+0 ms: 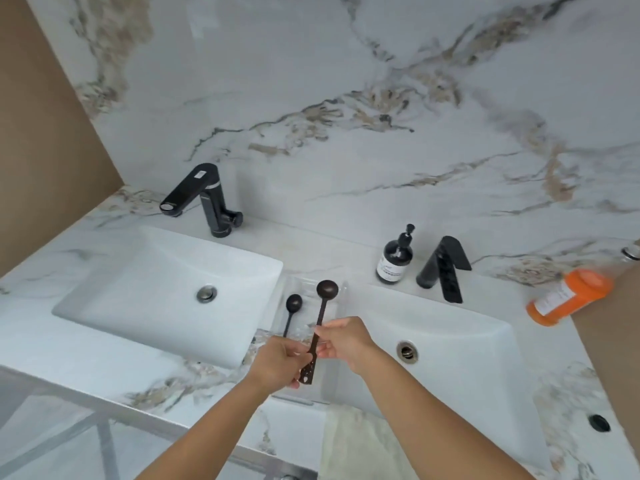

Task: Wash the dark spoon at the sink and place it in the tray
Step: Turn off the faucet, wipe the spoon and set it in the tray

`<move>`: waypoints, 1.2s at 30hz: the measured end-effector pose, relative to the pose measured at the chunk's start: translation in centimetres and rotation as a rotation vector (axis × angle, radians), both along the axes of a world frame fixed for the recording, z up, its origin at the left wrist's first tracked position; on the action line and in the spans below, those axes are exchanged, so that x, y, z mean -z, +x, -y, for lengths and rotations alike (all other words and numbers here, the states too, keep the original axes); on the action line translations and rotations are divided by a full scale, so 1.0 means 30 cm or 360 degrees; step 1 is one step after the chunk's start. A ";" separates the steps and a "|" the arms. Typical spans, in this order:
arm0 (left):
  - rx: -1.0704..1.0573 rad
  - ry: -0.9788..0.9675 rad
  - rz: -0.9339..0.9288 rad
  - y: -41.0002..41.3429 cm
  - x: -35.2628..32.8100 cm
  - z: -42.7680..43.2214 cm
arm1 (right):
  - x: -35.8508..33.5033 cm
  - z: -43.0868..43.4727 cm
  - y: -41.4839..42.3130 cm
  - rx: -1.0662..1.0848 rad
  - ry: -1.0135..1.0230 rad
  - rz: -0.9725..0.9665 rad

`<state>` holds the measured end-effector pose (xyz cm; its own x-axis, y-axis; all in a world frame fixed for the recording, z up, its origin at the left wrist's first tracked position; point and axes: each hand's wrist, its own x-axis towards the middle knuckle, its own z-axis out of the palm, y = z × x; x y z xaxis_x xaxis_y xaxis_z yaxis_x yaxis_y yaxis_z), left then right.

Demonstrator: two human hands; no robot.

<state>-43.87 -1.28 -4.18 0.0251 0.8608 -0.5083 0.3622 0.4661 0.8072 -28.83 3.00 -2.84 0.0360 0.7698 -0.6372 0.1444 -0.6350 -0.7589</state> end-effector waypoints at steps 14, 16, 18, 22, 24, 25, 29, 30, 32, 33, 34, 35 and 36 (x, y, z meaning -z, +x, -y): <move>0.0434 -0.0203 -0.0749 0.030 0.178 -0.174 | 0.224 -0.136 -0.153 -0.0020 -0.0261 0.0712; 0.0447 -0.0233 -0.0711 0.035 0.205 -0.183 | 0.240 -0.136 -0.164 -0.0016 -0.0246 0.0792; 0.0422 -0.0294 -0.0649 0.040 0.220 -0.192 | 0.248 -0.133 -0.173 0.0003 -0.0229 0.0849; 0.0406 -0.0286 -0.0648 0.045 0.227 -0.199 | 0.266 -0.135 -0.176 -0.0036 -0.0213 0.0936; 0.0418 -0.0266 -0.0658 0.047 0.226 -0.203 | 0.269 -0.138 -0.173 -0.0048 -0.0207 0.0955; 0.0440 -0.0263 -0.0676 0.047 0.225 -0.203 | 0.272 -0.139 -0.171 -0.0053 -0.0213 0.0962; 0.0485 -0.0280 -0.0737 0.052 0.225 -0.201 | 0.277 -0.146 -0.164 -0.0076 -0.0257 0.0941; 0.0487 -0.0284 -0.0743 0.053 0.228 -0.201 | 0.280 -0.148 -0.163 -0.0079 -0.0266 0.0934; 0.0482 -0.0289 -0.0768 0.056 0.236 -0.203 | 0.282 -0.152 -0.159 -0.0079 -0.0278 0.0922; 0.0476 -0.0298 -0.0786 0.057 0.242 -0.204 | 0.277 -0.151 -0.159 -0.0080 -0.0288 0.0918; 0.0479 -0.0295 -0.0803 0.057 0.249 -0.205 | 0.275 -0.151 -0.159 -0.0082 -0.0285 0.0917; 0.0479 -0.0291 -0.0827 0.059 0.250 -0.205 | 0.270 -0.150 -0.160 -0.0089 -0.0288 0.0914; 0.0481 -0.0263 -0.0861 0.061 0.253 -0.205 | 0.267 -0.149 -0.161 -0.0086 -0.0283 0.0908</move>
